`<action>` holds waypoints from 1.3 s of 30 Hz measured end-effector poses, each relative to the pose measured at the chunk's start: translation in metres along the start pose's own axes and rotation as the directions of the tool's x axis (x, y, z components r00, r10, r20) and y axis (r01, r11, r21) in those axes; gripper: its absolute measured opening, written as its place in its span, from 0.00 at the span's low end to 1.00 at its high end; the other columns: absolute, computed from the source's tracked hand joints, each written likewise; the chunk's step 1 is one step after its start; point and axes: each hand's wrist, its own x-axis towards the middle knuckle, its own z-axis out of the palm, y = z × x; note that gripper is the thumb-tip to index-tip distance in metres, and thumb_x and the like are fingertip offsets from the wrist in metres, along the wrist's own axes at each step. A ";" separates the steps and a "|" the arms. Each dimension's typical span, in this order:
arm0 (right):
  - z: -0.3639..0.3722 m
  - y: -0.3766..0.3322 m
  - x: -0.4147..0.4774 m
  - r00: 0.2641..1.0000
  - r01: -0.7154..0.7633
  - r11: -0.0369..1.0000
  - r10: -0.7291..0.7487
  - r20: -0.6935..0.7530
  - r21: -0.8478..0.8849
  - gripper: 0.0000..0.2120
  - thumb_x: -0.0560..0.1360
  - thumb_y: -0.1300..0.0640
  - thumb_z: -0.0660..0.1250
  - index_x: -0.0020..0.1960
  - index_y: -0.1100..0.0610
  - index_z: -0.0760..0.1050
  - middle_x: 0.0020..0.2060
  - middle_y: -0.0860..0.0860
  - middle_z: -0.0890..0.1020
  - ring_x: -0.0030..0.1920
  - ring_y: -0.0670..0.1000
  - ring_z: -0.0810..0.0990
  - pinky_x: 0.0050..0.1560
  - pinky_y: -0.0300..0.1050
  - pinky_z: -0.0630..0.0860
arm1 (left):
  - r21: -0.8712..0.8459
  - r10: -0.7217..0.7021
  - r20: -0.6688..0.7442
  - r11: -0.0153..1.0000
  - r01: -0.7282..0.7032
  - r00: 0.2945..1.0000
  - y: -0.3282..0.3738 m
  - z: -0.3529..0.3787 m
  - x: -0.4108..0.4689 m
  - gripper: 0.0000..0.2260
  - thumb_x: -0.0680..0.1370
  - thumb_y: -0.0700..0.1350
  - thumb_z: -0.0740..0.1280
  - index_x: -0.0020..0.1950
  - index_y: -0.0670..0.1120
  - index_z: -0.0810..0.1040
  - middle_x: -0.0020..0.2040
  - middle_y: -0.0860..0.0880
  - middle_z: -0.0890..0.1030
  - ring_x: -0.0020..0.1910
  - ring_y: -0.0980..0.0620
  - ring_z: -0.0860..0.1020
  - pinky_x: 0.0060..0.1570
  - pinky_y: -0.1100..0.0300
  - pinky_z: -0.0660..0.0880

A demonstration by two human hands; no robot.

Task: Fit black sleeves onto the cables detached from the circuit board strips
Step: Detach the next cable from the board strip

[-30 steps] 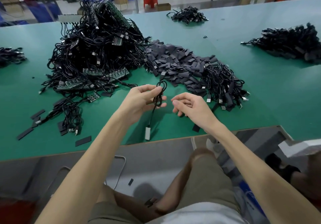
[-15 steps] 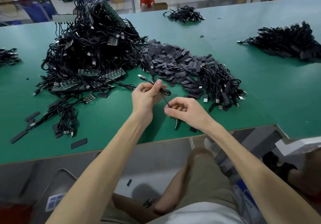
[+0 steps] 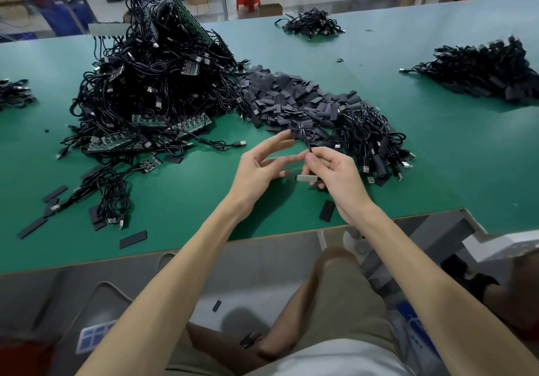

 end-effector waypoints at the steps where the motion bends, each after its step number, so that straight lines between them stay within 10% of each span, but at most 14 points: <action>1: -0.001 0.000 0.000 1.000 -0.011 1.000 0.011 -0.018 0.015 0.10 0.84 0.56 0.64 0.49 0.49 0.84 0.34 0.48 0.81 0.33 0.45 0.75 0.32 0.35 0.69 | 0.108 0.017 -0.012 0.994 -0.016 1.000 -0.001 0.001 0.002 0.18 0.81 0.33 0.67 0.70 0.45 0.77 0.65 0.48 0.82 0.57 0.49 0.83 0.59 0.44 0.80; 10: 0.001 -0.003 0.001 0.997 -0.018 0.990 0.029 -0.074 0.142 0.11 0.86 0.57 0.60 0.51 0.56 0.80 0.31 0.52 0.79 0.32 0.47 0.75 0.31 0.35 0.71 | 0.752 0.097 0.197 0.624 -0.214 0.976 -0.011 0.028 0.017 0.14 0.78 0.47 0.73 0.64 0.50 0.82 0.57 0.50 0.75 0.56 0.52 0.66 0.60 0.57 0.69; 17: 0.001 -0.005 -0.001 0.997 -0.003 0.990 0.013 -0.071 0.141 0.10 0.85 0.57 0.62 0.53 0.58 0.81 0.32 0.52 0.77 0.32 0.45 0.74 0.29 0.35 0.70 | 0.884 0.154 0.172 0.412 -0.222 0.973 -0.003 0.032 0.015 0.06 0.81 0.47 0.66 0.52 0.48 0.81 0.50 0.51 0.74 0.54 0.49 0.69 0.43 0.50 0.74; 30: 0.001 -0.002 0.000 0.997 -0.002 0.994 0.011 -0.080 0.109 0.10 0.84 0.52 0.64 0.51 0.45 0.84 0.36 0.48 0.81 0.33 0.47 0.78 0.29 0.34 0.67 | 0.897 0.278 0.276 0.268 -0.350 0.920 -0.006 0.015 0.002 0.07 0.81 0.49 0.69 0.52 0.45 0.80 0.50 0.48 0.80 0.50 0.45 0.75 0.47 0.50 0.73; 39: 0.002 0.001 0.002 0.996 -0.026 0.993 0.036 -0.081 0.112 0.08 0.84 0.59 0.64 0.57 0.56 0.82 0.37 0.50 0.82 0.34 0.47 0.79 0.29 0.36 0.69 | 0.944 0.186 0.265 0.152 -0.294 0.946 -0.003 0.015 -0.002 0.16 0.85 0.56 0.59 0.59 0.48 0.82 0.56 0.48 0.77 0.55 0.45 0.74 0.53 0.53 0.69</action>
